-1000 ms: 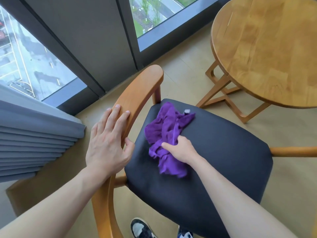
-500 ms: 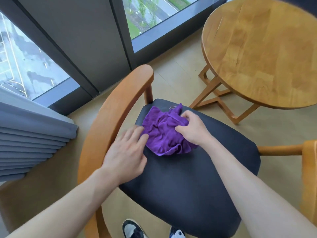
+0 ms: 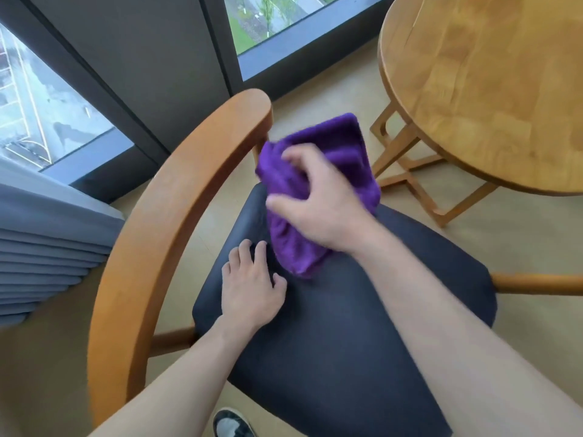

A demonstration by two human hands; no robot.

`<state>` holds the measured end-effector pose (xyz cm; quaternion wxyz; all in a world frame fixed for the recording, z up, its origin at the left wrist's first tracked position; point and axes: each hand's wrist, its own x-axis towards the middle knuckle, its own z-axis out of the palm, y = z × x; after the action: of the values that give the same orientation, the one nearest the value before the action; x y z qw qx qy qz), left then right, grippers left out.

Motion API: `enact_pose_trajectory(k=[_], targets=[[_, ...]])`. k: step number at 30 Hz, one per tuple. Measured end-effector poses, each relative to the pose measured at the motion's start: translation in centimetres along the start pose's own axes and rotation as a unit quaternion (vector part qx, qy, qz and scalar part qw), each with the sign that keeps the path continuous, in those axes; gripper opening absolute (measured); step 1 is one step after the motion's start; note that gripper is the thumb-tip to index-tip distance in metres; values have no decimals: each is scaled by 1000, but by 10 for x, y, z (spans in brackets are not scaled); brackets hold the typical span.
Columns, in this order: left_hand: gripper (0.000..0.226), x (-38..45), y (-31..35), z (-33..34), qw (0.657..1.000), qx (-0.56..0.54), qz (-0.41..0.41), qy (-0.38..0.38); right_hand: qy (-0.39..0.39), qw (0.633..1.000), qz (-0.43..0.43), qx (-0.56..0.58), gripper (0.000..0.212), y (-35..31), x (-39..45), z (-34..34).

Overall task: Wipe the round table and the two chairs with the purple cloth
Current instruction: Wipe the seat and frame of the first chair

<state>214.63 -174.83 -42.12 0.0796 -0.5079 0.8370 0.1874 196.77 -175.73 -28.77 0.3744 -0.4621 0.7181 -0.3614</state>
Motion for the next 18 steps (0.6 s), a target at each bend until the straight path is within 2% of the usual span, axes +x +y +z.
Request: enact_pose_trajectory(k=[2,3,5,6,8,10,12,14,18], targets=[[63,7,-7,3,1000,7,14,11,-117,981,86,-129,57,37,4,25],[67,11,-11,6,1000,8,17,15,-129,965,100,-205,60,55,3,34],[75,17,-14,14,999,0,25,23,-71,938,70,-332,76,87,3,51],[78,18,-14,19,999,-4,31,27,-38,931,60,-358,90,98,6,57],[82,19,-15,30,999,1,37,37,-20,930,76,-359,114,114,19,65],[81,19,-17,38,998,8,34,56,-28,927,109,-358,121,125,37,74],[79,22,-18,43,997,2,36,74,-24,921,114,-373,115,127,51,86],[76,23,-20,45,996,8,40,78,-21,922,72,-380,100,127,54,95],[76,20,-19,43,997,23,34,68,-94,932,-41,-348,81,128,44,77]])
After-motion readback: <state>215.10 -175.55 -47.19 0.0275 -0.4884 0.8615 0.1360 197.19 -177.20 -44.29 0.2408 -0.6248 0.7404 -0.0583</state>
